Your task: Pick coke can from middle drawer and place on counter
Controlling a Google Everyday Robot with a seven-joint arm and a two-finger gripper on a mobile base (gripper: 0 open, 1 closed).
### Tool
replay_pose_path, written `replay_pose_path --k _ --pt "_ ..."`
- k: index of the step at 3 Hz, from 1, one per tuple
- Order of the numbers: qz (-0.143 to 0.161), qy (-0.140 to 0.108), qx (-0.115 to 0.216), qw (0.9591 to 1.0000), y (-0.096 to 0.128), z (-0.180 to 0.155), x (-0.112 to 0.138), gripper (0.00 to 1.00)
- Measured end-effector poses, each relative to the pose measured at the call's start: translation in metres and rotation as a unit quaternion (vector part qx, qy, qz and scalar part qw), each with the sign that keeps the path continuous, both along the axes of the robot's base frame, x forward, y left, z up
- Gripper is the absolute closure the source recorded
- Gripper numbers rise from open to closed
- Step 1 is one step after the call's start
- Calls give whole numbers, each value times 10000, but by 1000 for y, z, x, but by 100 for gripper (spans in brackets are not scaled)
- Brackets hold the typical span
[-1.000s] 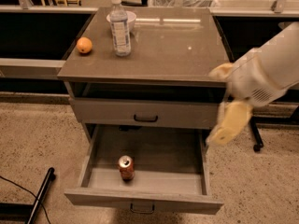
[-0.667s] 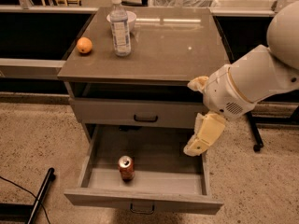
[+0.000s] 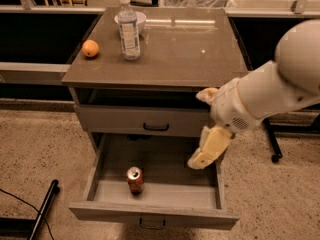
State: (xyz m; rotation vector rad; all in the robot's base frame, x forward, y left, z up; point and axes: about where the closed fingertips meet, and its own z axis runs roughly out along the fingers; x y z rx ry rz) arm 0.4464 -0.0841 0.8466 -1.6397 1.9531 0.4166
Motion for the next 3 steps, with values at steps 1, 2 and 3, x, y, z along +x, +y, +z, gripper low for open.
replay_pose_path --k 1,2,3 --pt "272 397 714 9963 53 -93 -14 0" --pt "426 454 1438 9876 88 -167 -22 0" --pt "298 337 1685 9847 95 -199 -6 0"
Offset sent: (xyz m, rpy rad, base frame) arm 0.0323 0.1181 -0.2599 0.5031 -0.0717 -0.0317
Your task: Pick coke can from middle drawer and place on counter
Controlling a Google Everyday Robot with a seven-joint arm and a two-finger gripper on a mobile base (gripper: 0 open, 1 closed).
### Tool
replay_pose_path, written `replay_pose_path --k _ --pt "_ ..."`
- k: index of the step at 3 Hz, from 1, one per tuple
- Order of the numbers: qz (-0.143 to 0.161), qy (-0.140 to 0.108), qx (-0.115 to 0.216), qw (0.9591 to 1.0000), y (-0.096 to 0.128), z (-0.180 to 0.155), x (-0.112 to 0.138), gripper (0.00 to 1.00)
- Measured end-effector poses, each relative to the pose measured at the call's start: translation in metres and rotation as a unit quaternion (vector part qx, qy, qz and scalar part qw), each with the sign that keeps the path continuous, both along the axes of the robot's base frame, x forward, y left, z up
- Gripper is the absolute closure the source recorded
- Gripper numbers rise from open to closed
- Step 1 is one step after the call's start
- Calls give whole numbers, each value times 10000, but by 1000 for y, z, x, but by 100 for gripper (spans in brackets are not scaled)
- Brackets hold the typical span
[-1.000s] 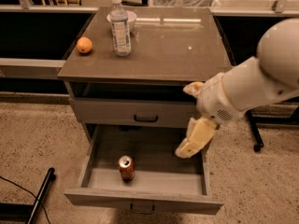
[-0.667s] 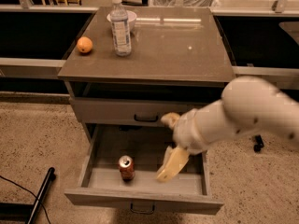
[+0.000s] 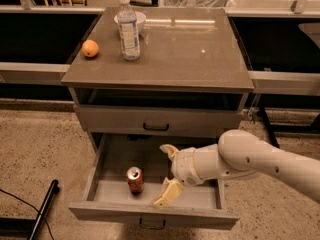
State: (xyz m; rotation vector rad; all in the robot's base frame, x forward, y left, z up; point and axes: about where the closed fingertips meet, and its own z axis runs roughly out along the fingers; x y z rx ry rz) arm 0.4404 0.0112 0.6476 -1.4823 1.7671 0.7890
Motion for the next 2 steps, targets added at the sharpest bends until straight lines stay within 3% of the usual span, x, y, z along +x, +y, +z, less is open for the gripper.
replay_pose_path --k 1,2 --pt "-99 82 99 9999 4 -10 11 0" --pt "-332 -493 641 9962 25 -48 34 0"
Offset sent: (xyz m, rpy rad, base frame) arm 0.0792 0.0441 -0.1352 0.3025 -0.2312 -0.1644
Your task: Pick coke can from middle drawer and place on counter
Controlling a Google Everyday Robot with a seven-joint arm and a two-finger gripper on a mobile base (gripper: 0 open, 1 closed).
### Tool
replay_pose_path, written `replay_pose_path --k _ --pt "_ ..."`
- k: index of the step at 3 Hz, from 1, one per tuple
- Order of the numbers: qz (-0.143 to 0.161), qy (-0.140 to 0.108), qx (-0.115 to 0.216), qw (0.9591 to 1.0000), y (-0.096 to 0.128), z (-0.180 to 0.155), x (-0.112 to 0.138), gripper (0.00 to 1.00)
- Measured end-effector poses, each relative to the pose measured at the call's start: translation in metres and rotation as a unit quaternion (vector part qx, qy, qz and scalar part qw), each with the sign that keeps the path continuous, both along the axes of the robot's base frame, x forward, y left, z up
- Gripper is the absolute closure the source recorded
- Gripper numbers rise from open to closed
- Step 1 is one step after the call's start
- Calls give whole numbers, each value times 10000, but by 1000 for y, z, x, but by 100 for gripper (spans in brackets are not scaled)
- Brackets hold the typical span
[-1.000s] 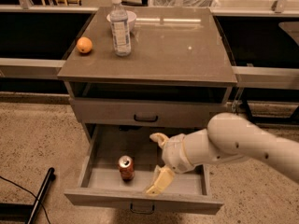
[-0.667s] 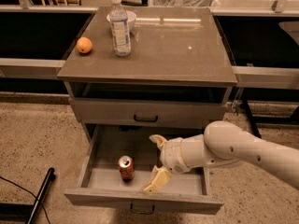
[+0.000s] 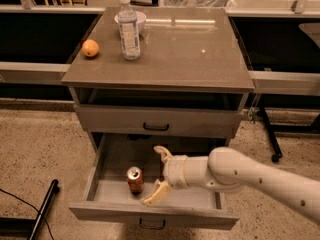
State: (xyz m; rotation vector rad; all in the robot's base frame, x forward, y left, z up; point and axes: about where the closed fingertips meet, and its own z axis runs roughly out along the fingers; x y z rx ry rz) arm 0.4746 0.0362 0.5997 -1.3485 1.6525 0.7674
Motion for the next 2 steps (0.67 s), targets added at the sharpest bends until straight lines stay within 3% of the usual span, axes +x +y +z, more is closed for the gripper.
replay_pose_path --k 1,2 --pt "-342 -521 316 9976 14 -38 24 0" --pt "-463 -640 359 9962 28 -76 43 0"
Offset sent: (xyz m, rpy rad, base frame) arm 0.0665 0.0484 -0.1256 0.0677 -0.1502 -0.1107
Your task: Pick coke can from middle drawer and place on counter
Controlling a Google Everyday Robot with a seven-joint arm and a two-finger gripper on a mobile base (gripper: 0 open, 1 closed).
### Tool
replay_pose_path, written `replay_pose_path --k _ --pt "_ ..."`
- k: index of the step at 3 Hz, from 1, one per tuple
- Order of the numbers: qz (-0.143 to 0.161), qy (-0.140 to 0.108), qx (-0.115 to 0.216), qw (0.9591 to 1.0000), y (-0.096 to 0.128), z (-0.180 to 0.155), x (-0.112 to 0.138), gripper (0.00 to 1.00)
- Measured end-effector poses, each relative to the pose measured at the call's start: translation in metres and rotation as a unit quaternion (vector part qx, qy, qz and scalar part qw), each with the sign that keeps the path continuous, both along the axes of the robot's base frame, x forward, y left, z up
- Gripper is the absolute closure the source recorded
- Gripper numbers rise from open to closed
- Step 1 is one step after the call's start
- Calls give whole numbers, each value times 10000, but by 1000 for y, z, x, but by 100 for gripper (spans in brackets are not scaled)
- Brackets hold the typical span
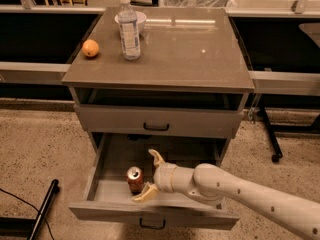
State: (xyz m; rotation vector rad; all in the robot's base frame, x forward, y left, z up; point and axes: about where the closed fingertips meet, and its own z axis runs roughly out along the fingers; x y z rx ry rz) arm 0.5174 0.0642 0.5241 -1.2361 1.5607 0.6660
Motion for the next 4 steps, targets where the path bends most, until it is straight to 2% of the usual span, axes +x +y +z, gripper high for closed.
replay_pose_path --k 1,2,3,4 --pt "90 148 186 9997 27 -42 18 0" --pt "81 206 261 9994 41 -57 30 0" --pt "-82 354 304 9989 43 -72 38 19" --pt "-216 510 281 9981 41 -79 43 50"
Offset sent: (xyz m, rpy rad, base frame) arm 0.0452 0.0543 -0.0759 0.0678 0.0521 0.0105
